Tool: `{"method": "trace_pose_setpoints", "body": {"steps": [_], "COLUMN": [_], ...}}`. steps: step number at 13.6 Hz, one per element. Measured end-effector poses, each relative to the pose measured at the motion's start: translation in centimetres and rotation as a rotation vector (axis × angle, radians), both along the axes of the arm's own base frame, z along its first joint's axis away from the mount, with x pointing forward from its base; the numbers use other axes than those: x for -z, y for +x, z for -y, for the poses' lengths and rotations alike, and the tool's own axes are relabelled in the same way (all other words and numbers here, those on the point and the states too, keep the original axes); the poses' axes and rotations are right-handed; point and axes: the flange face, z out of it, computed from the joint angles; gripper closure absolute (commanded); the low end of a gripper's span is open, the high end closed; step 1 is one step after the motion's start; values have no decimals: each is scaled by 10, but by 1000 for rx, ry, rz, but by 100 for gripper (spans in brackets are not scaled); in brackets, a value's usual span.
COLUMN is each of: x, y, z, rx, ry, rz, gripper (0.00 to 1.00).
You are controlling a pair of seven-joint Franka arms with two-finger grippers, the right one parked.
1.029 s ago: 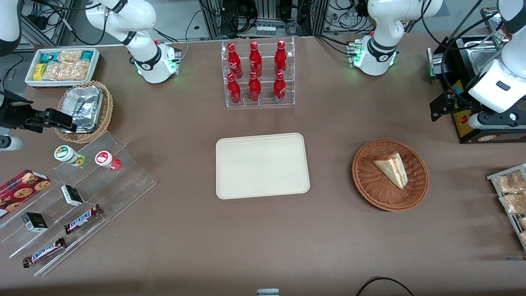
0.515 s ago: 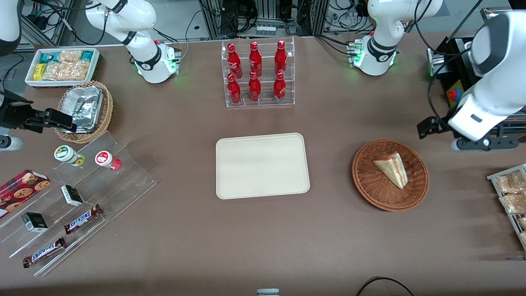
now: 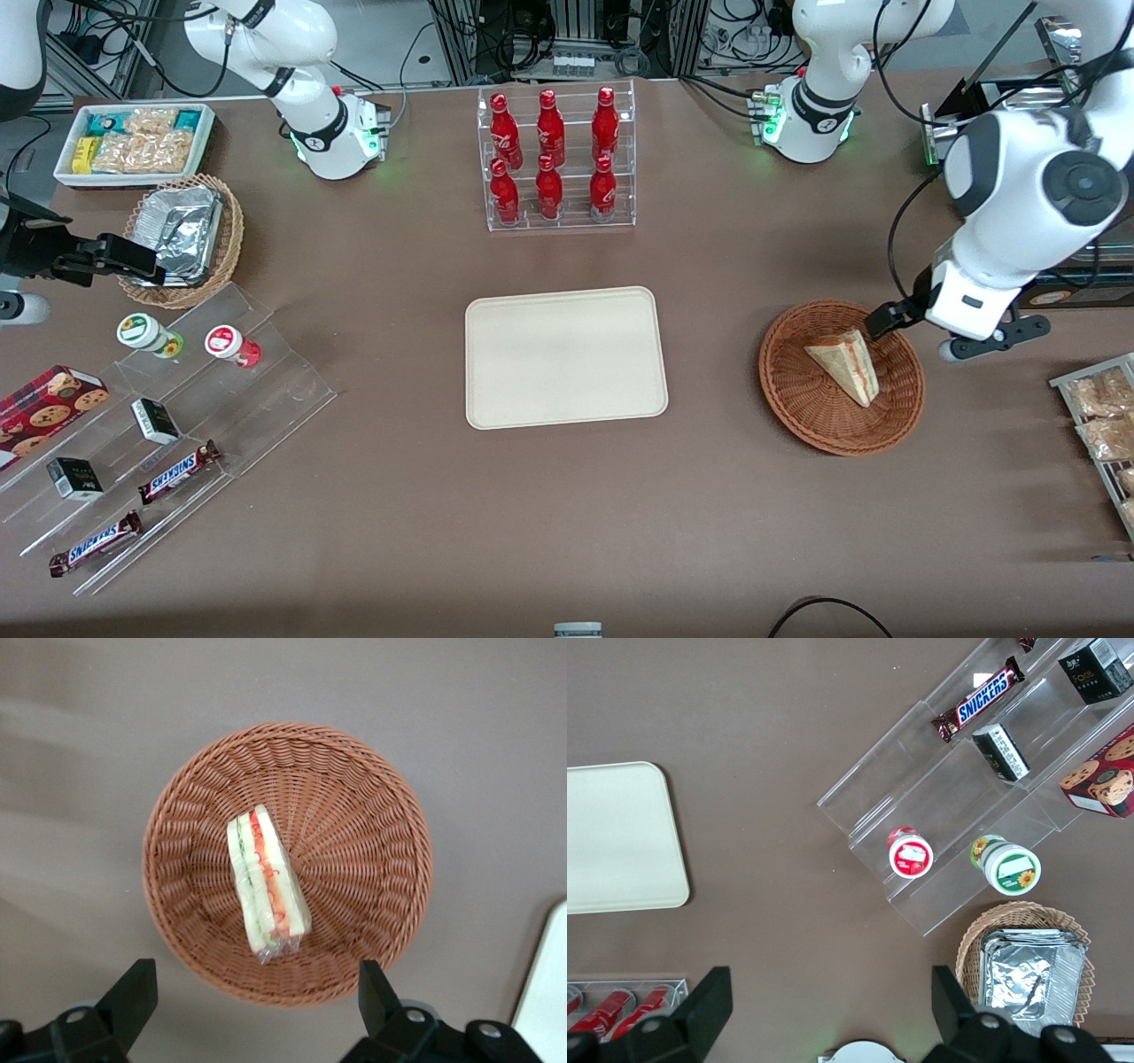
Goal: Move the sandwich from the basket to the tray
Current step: 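Lower the open left gripper around the upright wrapped sandwich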
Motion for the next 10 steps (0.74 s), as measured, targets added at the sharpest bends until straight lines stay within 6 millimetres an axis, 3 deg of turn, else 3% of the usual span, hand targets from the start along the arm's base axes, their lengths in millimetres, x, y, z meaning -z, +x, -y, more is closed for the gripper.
{"method": "trace_pose_setpoints", "body": {"steps": [3, 10], "x": [39, 109], "y": [-5, 1], "z": [0, 1], "rx": [-64, -93], "ry": [-6, -13], "rz": [3, -32], "gripper": [0, 0]}}
